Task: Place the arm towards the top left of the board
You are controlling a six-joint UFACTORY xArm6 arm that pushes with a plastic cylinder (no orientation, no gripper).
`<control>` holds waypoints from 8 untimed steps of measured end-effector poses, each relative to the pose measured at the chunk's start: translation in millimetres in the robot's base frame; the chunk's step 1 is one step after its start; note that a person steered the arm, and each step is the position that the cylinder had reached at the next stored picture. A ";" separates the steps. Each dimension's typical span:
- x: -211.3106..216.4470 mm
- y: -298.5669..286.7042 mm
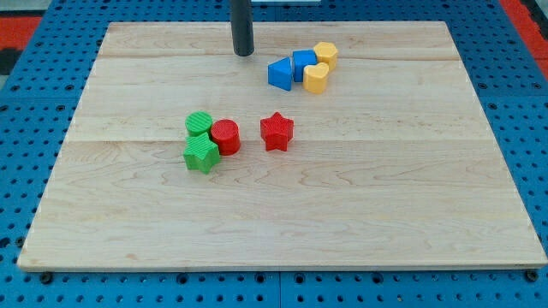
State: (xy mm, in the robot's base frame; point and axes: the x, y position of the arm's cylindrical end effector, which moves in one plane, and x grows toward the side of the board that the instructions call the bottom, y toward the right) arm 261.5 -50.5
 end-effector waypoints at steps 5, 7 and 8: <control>0.0 -11.1; 0.0 -13.8; 0.0 -12.5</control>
State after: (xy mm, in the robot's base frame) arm 261.5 -63.0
